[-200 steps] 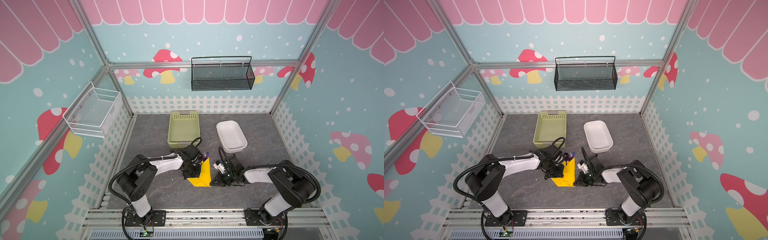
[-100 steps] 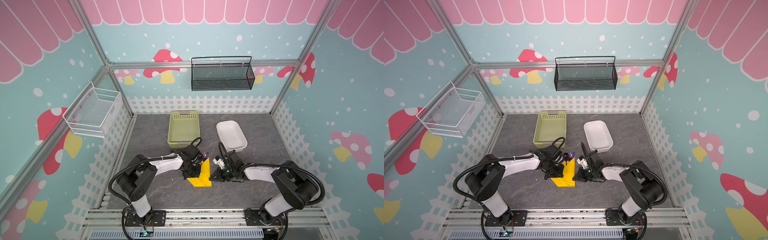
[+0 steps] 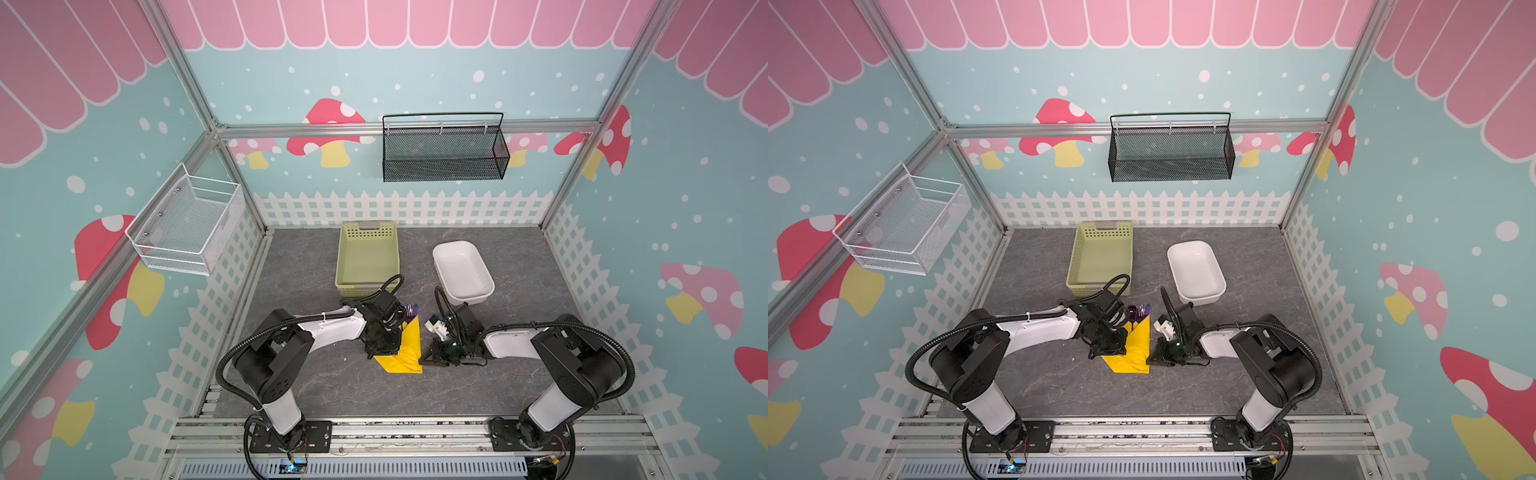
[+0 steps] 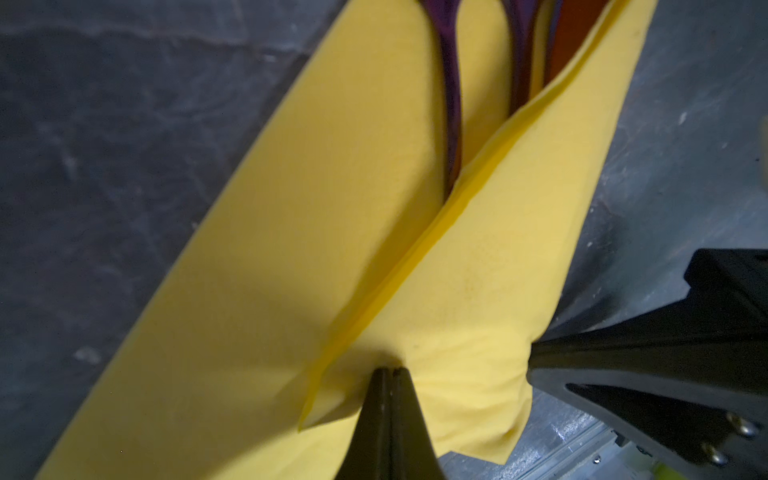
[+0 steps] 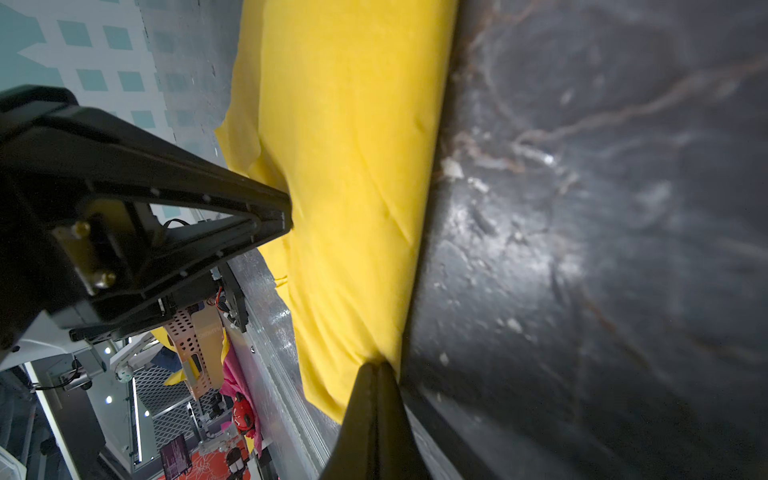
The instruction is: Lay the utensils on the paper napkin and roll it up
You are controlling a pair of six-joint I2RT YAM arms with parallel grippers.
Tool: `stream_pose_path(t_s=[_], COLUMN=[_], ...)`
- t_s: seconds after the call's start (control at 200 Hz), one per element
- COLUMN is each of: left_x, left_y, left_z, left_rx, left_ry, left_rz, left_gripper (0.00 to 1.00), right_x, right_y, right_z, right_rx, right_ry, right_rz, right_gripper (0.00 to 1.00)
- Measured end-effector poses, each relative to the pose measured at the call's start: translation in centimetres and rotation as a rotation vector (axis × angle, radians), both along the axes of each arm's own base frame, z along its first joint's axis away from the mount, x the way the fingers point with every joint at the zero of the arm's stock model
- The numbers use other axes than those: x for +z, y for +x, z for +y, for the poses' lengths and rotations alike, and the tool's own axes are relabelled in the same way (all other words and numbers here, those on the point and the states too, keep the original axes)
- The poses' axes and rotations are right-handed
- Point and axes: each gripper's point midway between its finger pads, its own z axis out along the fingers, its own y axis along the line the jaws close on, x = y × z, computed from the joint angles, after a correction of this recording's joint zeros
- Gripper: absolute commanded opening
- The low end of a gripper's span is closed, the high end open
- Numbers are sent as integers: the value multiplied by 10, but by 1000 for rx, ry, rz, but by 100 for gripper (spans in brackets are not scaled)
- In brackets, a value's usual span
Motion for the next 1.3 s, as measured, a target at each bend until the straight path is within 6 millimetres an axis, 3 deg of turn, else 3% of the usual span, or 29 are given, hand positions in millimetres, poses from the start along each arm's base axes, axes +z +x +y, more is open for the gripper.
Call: stream_pose_path(t_s=[0.365,0.67,0.986,1.301], left_x=[0,0,0,0], left_y=[0,0,0,1], left_z=[0,0,2,3], left_rx=[0,0,2,4], left_ry=[0,1,7,14], left_rz=[0,0,-4,-7], left_gripper=[2,2,1,1], right_x=[21,0,3,19], right_y=[20,18,20,38], right_z=[5,2,0,7], right_rx=[-23,-18,-22,-26], right_ry=[33,2,1,38], right_rz=[-62,-17,-29,-78], right_gripper=[0,0,0,0])
